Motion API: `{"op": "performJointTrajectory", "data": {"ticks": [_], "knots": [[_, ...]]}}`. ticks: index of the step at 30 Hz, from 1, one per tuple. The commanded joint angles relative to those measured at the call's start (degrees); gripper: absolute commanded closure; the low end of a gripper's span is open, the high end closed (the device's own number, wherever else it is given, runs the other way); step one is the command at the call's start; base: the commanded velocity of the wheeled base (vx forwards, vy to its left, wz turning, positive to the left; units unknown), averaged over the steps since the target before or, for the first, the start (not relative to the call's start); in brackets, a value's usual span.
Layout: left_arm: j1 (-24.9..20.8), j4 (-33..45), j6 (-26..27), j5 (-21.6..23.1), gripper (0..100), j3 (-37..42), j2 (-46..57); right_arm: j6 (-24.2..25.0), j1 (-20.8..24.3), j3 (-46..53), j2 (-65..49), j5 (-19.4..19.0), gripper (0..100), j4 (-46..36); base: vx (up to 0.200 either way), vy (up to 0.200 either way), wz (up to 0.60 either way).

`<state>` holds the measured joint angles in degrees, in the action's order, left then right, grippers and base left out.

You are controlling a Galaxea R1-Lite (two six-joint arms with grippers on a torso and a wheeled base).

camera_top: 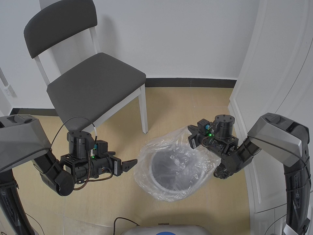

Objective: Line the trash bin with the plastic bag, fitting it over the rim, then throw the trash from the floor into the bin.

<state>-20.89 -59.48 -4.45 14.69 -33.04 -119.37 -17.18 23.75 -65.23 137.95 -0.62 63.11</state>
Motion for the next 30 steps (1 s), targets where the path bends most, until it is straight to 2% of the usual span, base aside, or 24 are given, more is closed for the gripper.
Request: {"op": "performJointTrajectory", "data": {"ticks": [1,5,7,8,11,15,16,18,25,27,28,30], "knots": [[0.0,0.0,0.0,0.0,0,0.1,0.0,2.1,1.6,-4.5,5.8,3.1,100,1.5,0.000,0.000,0.00],[0.0,0.0,0.0,0.0,0,0.0,0.0,2.5,1.7,-8.2,8.9,3.9,100,3.2,0.000,0.000,0.00],[0.0,0.0,0.0,0.0,0,0.0,0.0,2.4,1.7,-12.2,11.8,4.8,100,6.7,0.000,0.000,0.00],[0.0,0.0,0.0,0.0,0,0.0,-0.1,2.5,1.7,-13.7,12.9,5.2,0,7.6,0.000,0.000,0.00],[0.0,0.0,0.0,0.0,0,0.0,-0.1,2.9,1.6,-14.0,13.1,5.5,0,7.6,0.000,0.000,0.00],[0.1,0.0,0.0,0.0,0,0.0,0.0,3.8,1.6,-9.3,10.3,5.3,0,6.6,0.000,0.000,0.00],[0.1,-0.1,0.0,0.0,0,0.0,0.1,4.1,1.6,-4.4,6.2,4.9,0,3.8,0.000,0.000,0.00],[0.0,0.0,0.0,0.0,0,0.1,0.4,4.6,1.7,-0.8,2.2,4.9,0,0.8,0.000,0.000,0.00],[-0.5,-0.1,-0.1,0.1,0,0.3,0.6,10.8,2.0,6.0,-7.1,5.6,0,-1.6,0.000,0.000,0.00],[-0.5,-0.1,0.0,0.0,0,0.3,0.7,10.8,2.1,6.2,-7.3,5.6,0,-1.6,0.000,0.000,0.00],[-0.1,0.0,-0.1,0.1,0,0.5,2.1,12.2,2.0,10.8,-12.0,5.7,0,-1.8,0.000,0.000,0.00],[0.0,0.0,-0.2,0.1,0,0.5,2.5,13.1,2.0,14.0,-14.8,5.7,0,-1.8,0.000,0.000,0.00]]}}
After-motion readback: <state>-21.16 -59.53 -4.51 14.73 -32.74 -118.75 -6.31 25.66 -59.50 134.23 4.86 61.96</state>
